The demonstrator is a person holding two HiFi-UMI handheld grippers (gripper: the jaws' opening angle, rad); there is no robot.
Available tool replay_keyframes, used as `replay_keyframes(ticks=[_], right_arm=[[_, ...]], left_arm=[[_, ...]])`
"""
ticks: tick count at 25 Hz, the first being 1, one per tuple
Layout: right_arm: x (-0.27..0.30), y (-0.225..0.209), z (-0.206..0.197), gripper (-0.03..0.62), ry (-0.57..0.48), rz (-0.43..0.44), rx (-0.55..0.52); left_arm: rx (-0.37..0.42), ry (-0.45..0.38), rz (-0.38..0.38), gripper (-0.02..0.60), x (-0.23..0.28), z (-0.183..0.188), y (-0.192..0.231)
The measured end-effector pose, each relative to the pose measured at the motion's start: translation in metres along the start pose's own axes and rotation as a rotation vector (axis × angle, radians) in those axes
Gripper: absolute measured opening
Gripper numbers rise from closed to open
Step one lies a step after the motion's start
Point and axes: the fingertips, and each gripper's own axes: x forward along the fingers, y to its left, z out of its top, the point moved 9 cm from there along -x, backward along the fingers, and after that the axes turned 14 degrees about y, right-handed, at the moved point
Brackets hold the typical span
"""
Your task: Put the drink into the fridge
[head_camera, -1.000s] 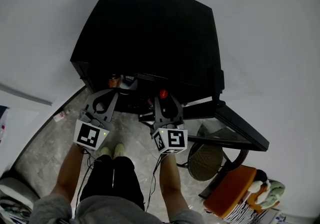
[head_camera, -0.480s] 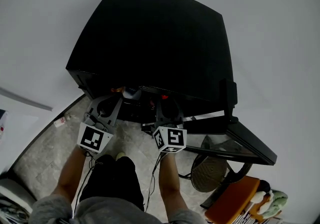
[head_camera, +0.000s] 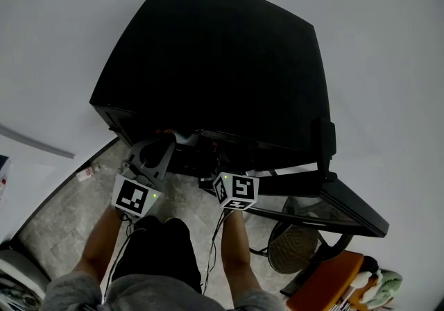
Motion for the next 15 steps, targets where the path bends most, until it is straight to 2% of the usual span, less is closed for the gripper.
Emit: replay_keyframes(ticks=[11, 15], right_arm=[[0.0043, -0.0001, -0.0002, 0.147, 0.016, -0.007, -0.019], [-0.0023, 0.0007, 0.0065, 0.178, 0.016, 0.000, -0.027]], left_arm=[[-0.003, 0.002, -0.016, 0.005, -0.0024, -0.0023, -0.0055], [-0.015, 0.004, -0.021, 0.005, -0.0052, 0.0009, -0.0067]])
